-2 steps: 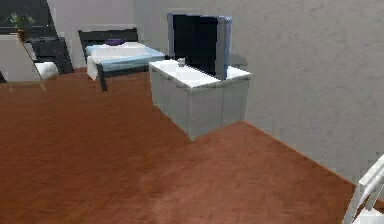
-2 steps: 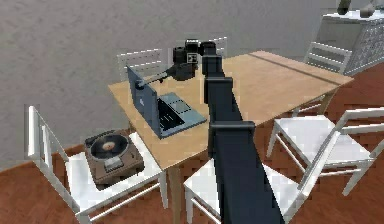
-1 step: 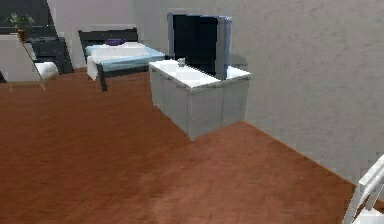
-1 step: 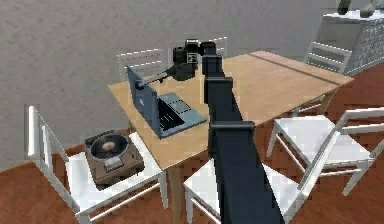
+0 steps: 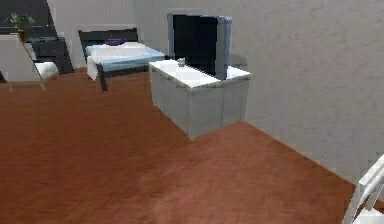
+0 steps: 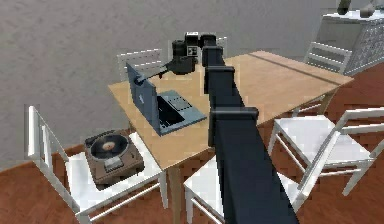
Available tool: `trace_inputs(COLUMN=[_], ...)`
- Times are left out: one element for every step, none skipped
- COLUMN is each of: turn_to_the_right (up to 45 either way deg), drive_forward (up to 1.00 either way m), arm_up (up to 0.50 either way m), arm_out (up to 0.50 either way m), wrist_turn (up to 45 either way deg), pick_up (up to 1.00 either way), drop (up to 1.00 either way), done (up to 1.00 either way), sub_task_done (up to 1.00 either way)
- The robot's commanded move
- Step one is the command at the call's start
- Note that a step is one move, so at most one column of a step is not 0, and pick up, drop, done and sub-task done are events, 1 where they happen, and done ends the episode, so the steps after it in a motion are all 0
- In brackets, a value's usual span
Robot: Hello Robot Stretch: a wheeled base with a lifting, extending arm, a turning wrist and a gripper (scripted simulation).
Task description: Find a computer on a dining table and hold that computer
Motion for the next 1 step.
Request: trace_inputs(turn_to_the_right=[0.0], drive_forward=[0.0], arm_up=[0.0], arm_out=[0.0], wrist_turn=[0.0], pick_up=[0.0], drop=[0.0], done=[1.0], sub_task_done=[0.0])
